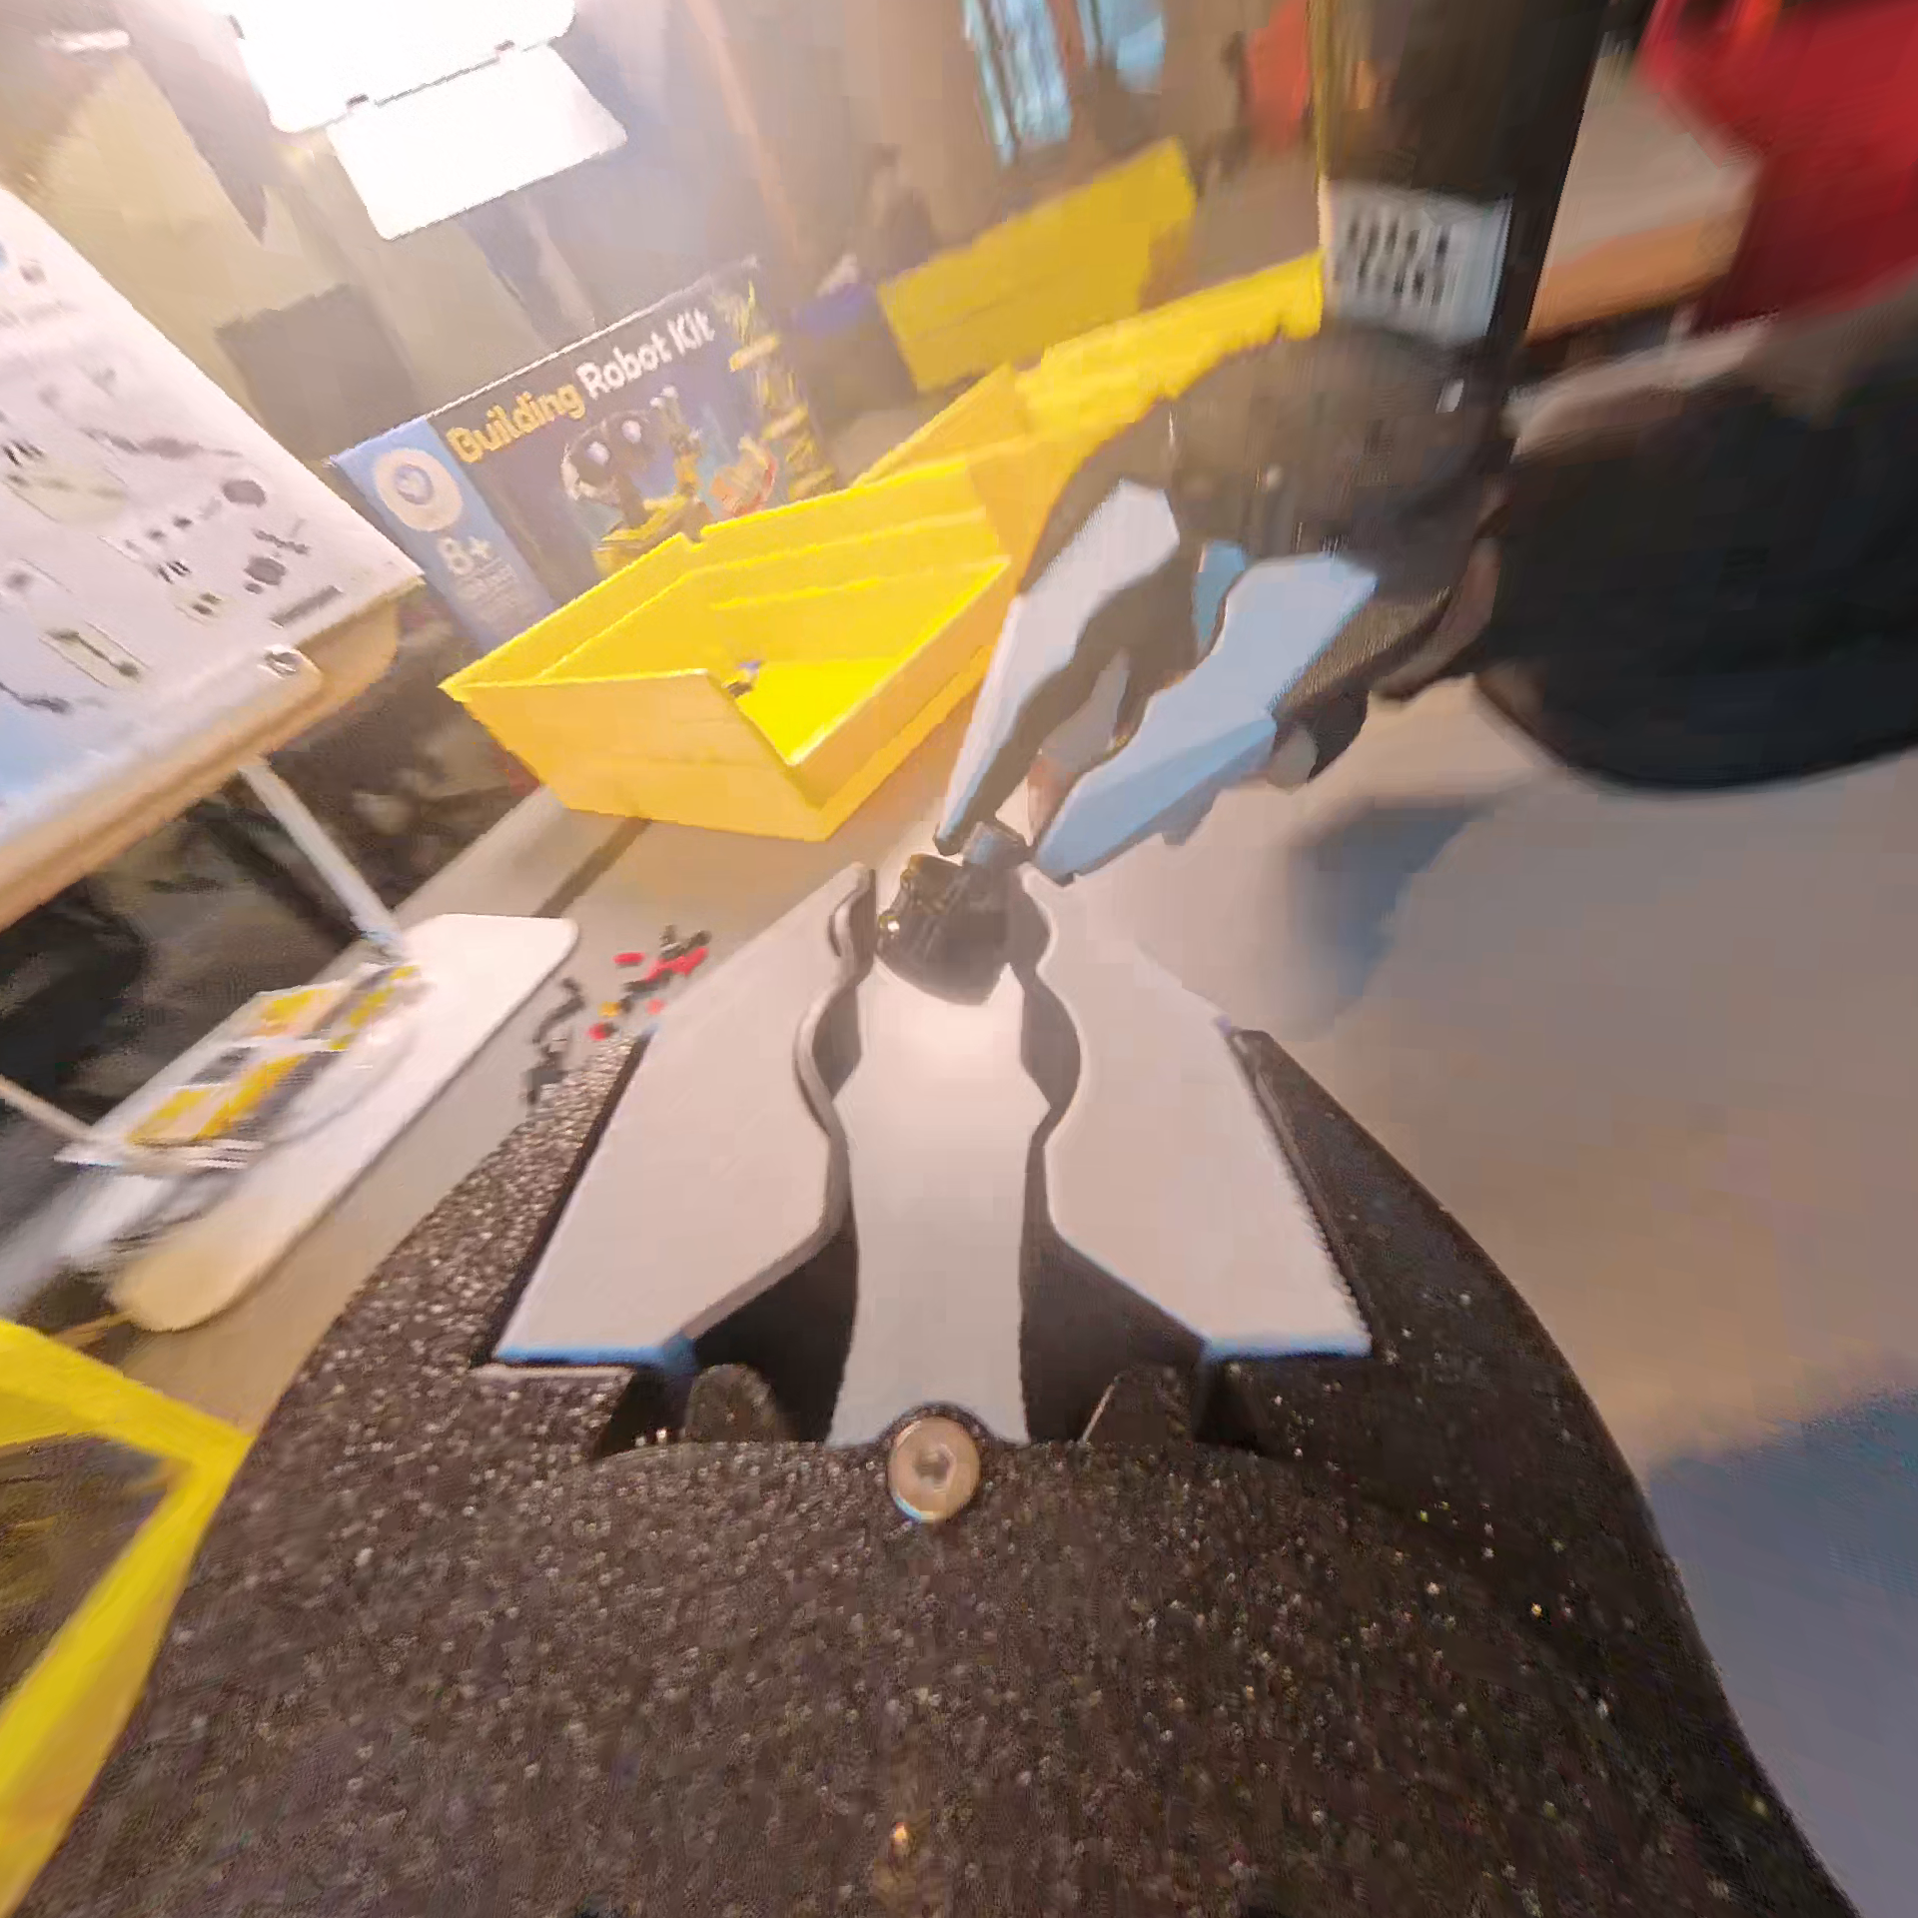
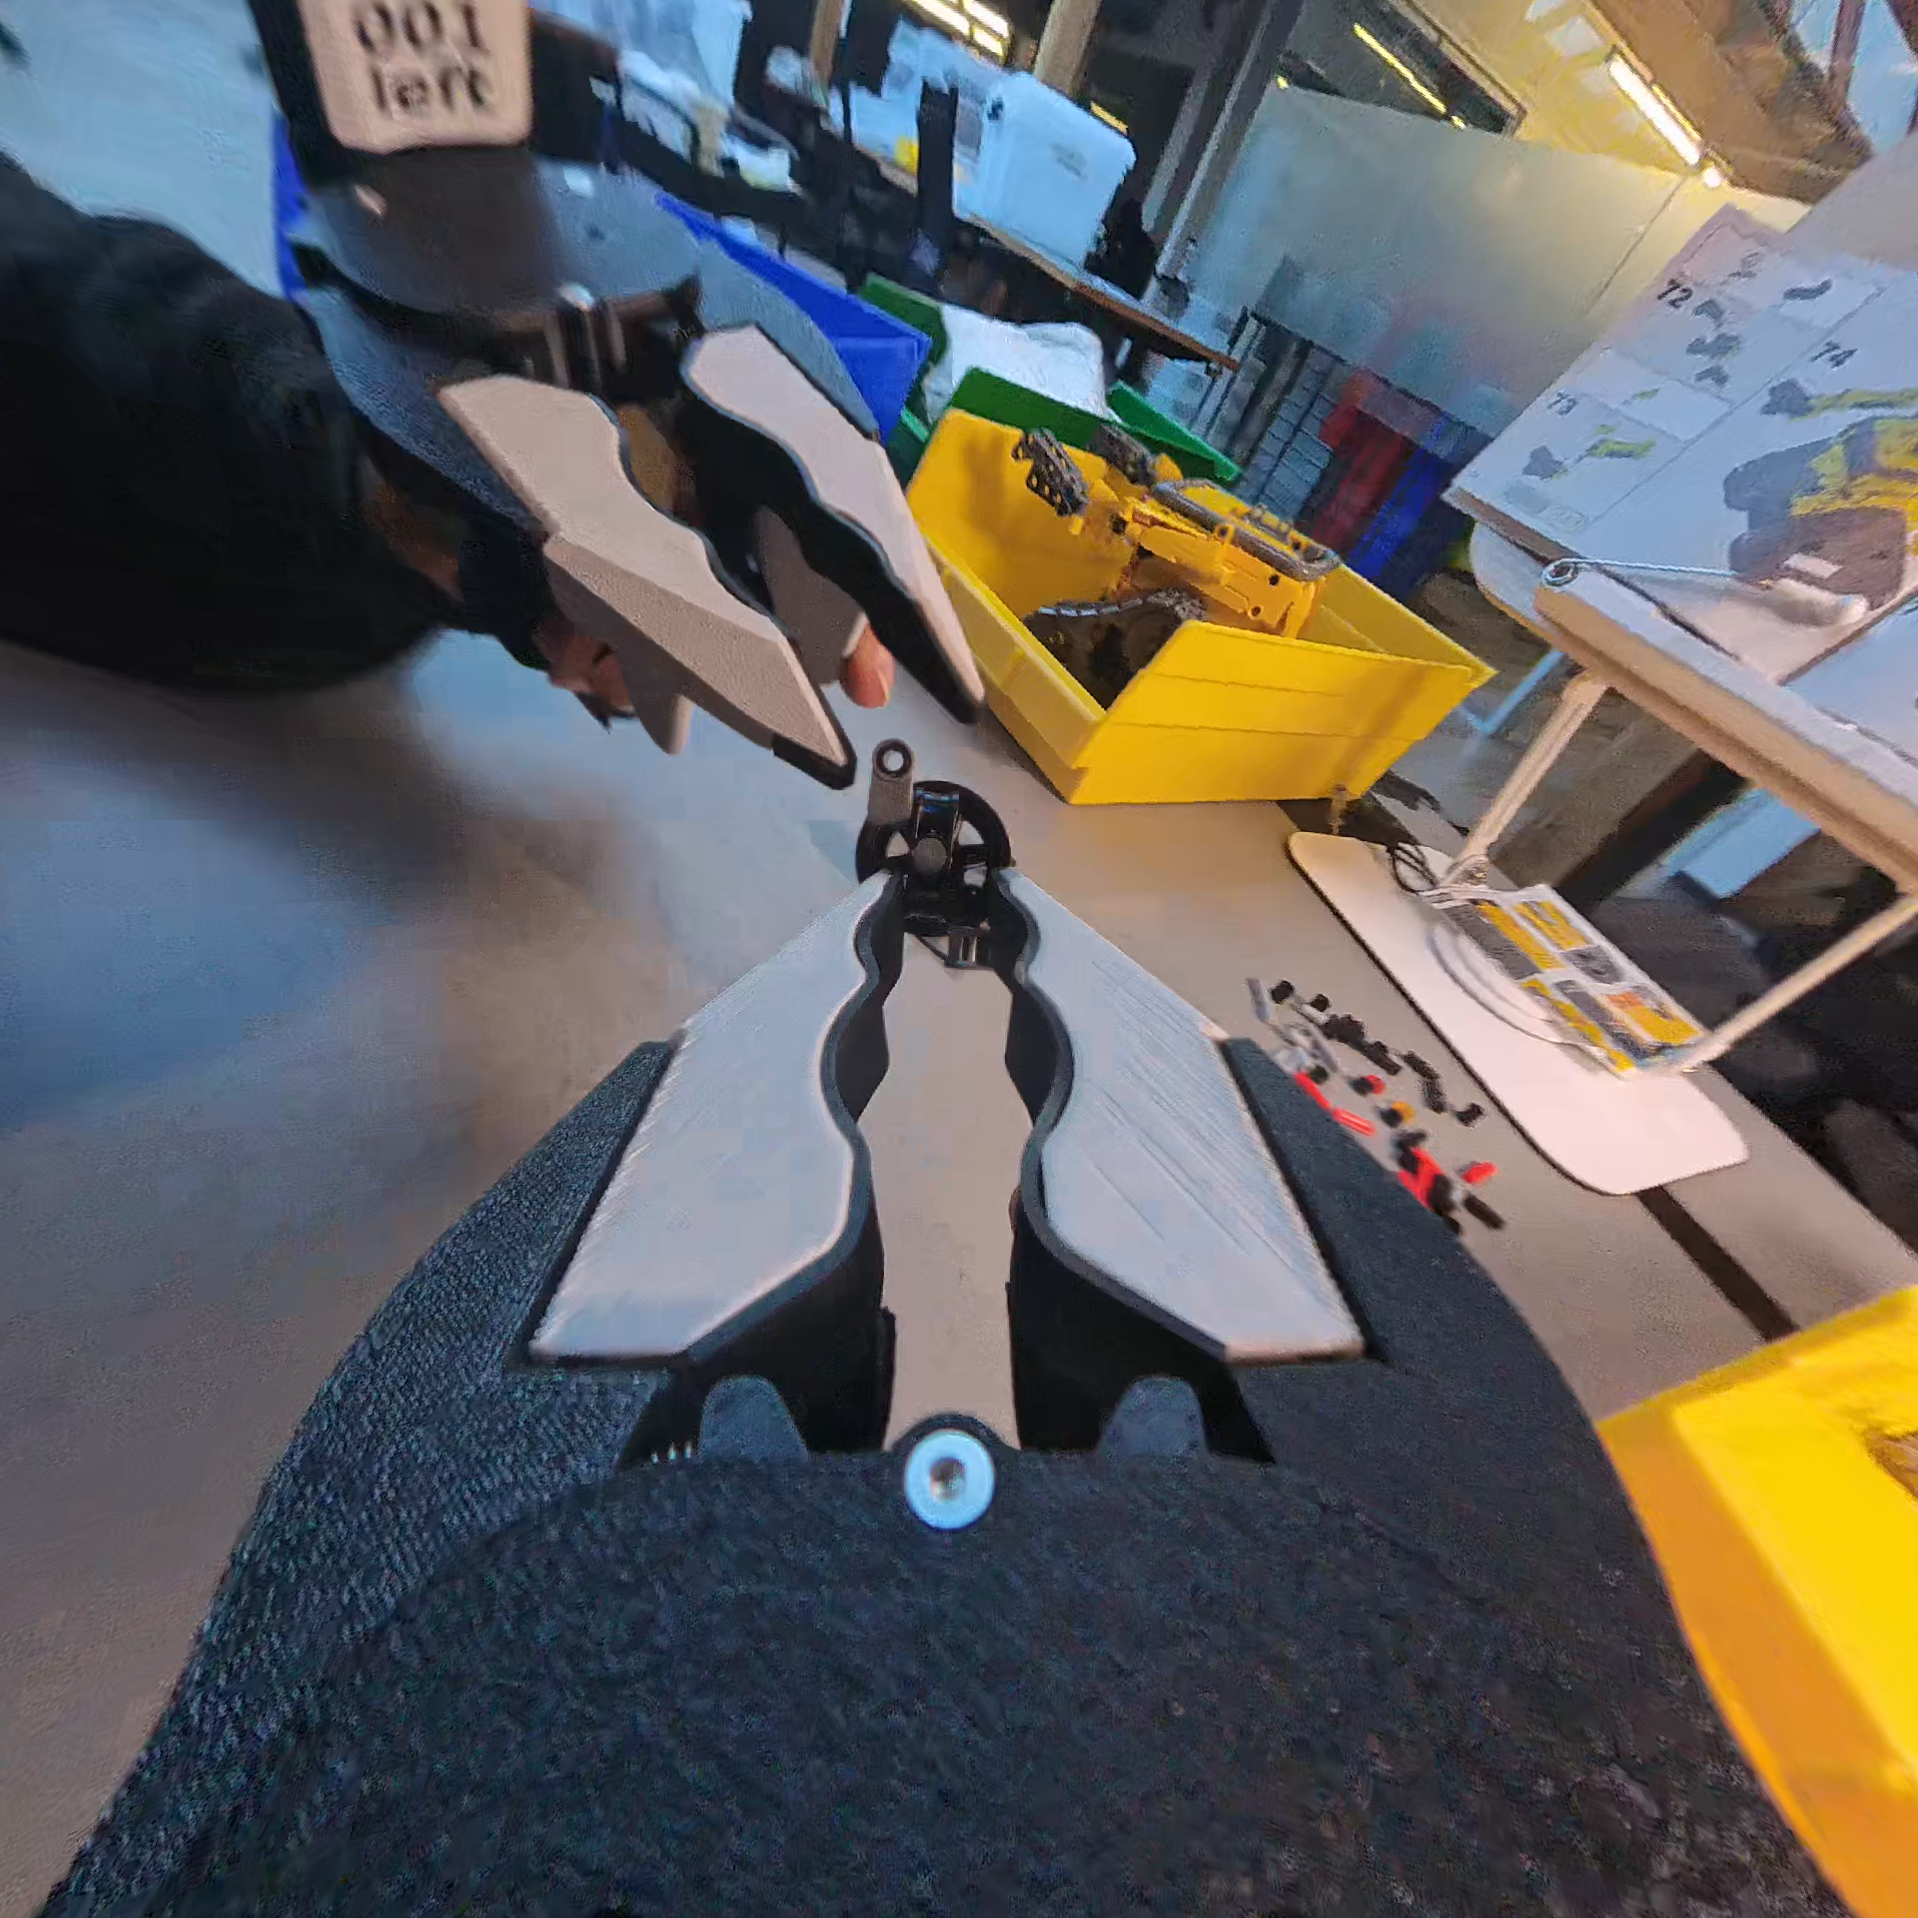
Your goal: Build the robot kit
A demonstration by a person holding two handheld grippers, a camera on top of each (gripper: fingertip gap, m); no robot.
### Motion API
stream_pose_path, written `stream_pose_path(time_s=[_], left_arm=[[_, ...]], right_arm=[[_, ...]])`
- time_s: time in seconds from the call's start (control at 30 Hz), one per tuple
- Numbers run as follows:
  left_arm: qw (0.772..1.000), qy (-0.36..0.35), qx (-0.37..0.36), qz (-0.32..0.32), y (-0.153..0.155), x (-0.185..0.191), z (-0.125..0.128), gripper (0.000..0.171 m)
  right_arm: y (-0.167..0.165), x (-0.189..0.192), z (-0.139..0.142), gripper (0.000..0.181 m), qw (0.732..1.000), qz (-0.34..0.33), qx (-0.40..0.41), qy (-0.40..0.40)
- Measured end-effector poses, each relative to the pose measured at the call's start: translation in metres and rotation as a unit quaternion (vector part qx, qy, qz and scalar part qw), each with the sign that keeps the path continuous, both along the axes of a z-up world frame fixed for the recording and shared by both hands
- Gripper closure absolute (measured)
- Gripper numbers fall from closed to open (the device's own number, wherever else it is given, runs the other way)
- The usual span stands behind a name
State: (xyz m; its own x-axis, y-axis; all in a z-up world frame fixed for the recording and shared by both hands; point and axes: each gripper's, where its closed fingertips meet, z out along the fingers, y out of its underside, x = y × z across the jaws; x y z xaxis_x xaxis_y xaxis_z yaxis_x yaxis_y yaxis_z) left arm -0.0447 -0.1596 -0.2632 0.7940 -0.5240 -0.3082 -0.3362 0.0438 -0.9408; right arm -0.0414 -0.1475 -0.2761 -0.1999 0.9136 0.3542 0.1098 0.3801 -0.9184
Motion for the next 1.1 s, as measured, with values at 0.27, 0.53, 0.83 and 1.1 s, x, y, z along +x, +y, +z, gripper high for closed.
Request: stream_pose_path(time_s=[0.27, 0.53, 0.83, 1.1], left_arm=[[0.97, -0.163, -0.101, -0.147, -0.021, 0.024, 0.01, 0.119], [0.965, -0.137, -0.168, -0.15, -0.024, 0.025, -0.008, 0.137], [0.962, -0.114, -0.192, -0.155, -0.027, 0.03, -0.021, 0.137], [0.964, -0.112, -0.184, -0.158, -0.029, 0.032, -0.021, 0.137]], right_arm=[[-0.034, 0.011, 0.031, 0.165, 0.965, 0.139, -0.22, 0.04], [-0.037, 0.014, 0.019, 0.164, 0.972, 0.147, -0.185, 0.006], [-0.043, 0.017, 0.007, 0.171, 0.966, 0.171, -0.189, -0.032], [-0.044, 0.019, 0.006, 0.172, 0.96, 0.185, -0.209, -0.036]])
